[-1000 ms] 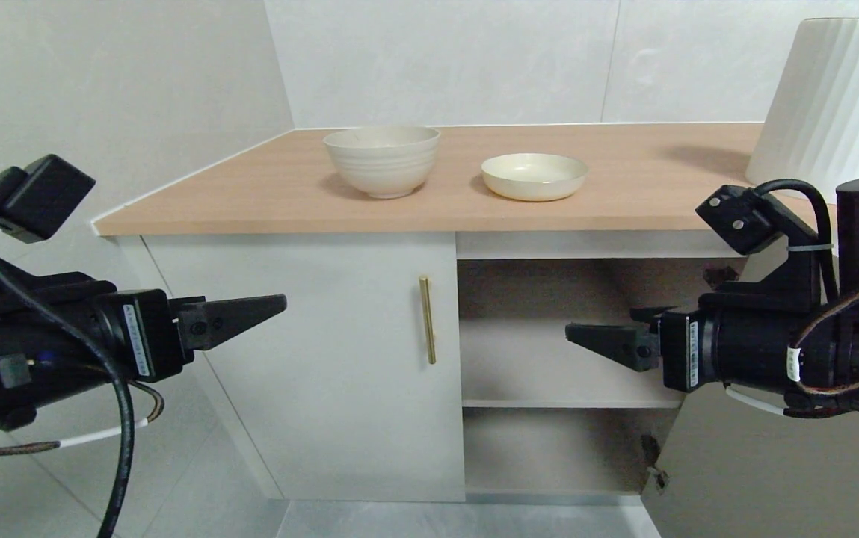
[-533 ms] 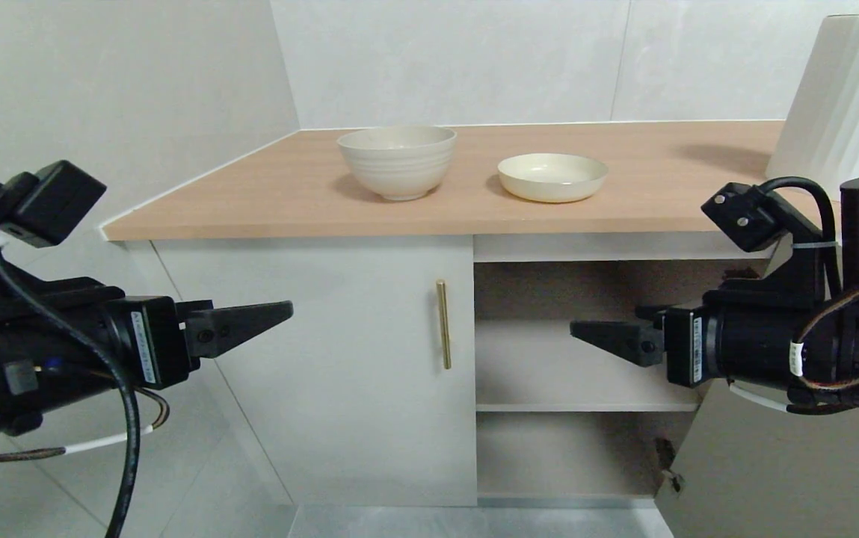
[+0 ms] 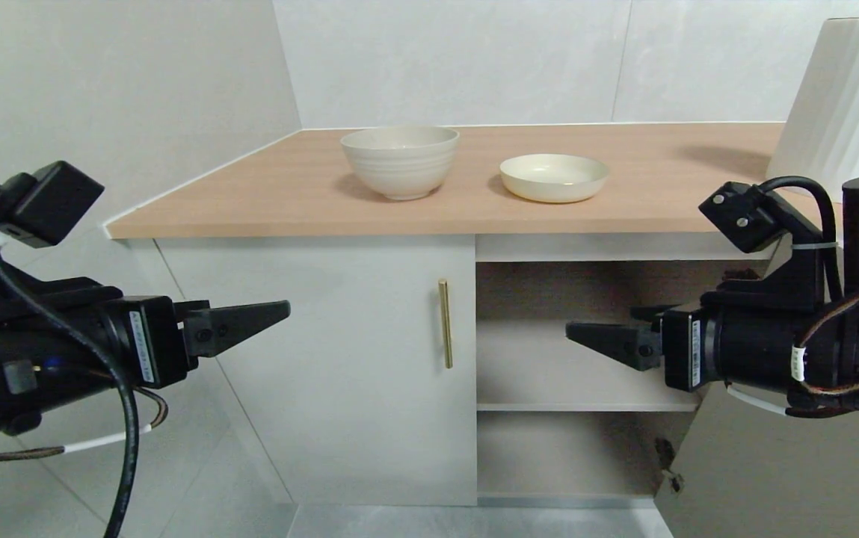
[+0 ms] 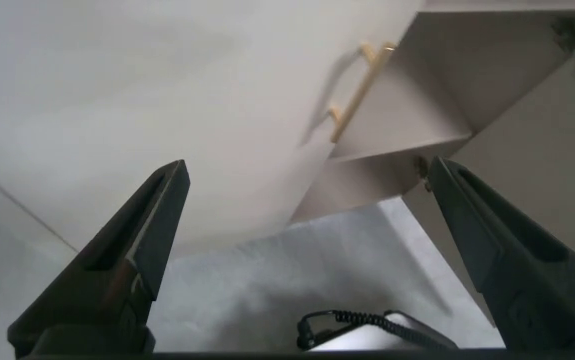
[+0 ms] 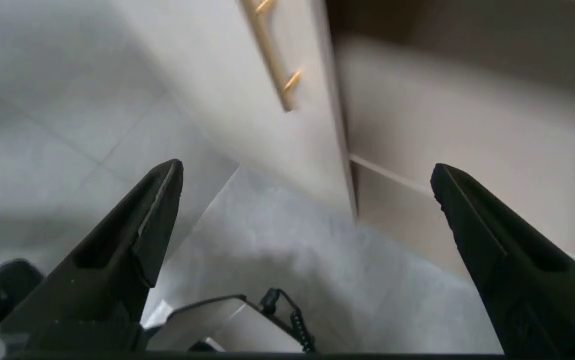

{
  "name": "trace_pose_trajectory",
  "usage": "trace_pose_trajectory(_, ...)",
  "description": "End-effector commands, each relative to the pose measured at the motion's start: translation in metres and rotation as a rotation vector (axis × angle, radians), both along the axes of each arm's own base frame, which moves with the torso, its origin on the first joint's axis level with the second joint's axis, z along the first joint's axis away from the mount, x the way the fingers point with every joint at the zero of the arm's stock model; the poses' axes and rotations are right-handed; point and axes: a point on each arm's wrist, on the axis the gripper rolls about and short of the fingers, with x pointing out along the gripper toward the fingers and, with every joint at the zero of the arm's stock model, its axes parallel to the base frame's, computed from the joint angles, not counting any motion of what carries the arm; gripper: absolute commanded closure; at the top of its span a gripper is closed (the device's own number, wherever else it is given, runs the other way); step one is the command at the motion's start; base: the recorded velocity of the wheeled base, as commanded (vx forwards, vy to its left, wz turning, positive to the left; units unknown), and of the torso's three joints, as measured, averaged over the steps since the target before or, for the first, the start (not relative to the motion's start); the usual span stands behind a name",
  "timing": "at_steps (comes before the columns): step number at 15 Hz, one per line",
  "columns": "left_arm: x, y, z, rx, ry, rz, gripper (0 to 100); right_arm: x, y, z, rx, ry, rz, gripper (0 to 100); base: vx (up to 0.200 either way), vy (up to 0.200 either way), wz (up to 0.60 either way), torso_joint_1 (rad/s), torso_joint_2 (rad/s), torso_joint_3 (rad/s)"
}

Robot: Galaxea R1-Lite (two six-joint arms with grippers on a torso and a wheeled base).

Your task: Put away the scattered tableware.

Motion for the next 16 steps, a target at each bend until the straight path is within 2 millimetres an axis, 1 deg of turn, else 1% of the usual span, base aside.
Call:
trace_pose_trajectory(1,-0.002,0.001,0.001,-0.003,-0.007,0.0,0,0.0,0.0,0.001,0.005,-0.006,0.001,0,0.0,0.0,0.0,0.0,0.0,0.0)
trace_pose_trajectory(4,-0.003,0.001,0.003,-0.005,-0.013,0.001,0,-0.002,-0.002,0.004,0.019,-0.026,-0.002,0,0.0,0.0,0.0,-0.001,-0.02,-0.007)
trace_pose_trajectory(7,-0.001,0.001,0.001,-0.003,-0.006,0.001,0,-0.006,-0.004,0.007,0.028,-0.037,-0.001,0,0.0,0.0,0.0,0.015,-0.21,-0.274)
trace_pose_trajectory(11,0.0,0.0,0.0,0.0,0.001,-0.002,0,-0.005,-0.004,0.007,0.026,-0.034,-0.001,0,0.0,0.0,0.0,0.064,-0.49,-0.353)
trace_pose_trajectory(15,0.006,-0.002,-0.005,0.007,0.025,0.002,0,-0.004,-0.003,0.008,0.031,-0.041,-0.001,0,0.0,0.0,0.0,0.131,-0.47,-0.331)
trace_pose_trajectory(16,0.008,-0.003,-0.006,0.009,0.031,0.0,0,0.0,-0.002,0.01,0.052,-0.067,-0.004,0,0.0,0.0,0.0,0.149,-0.47,-0.325)
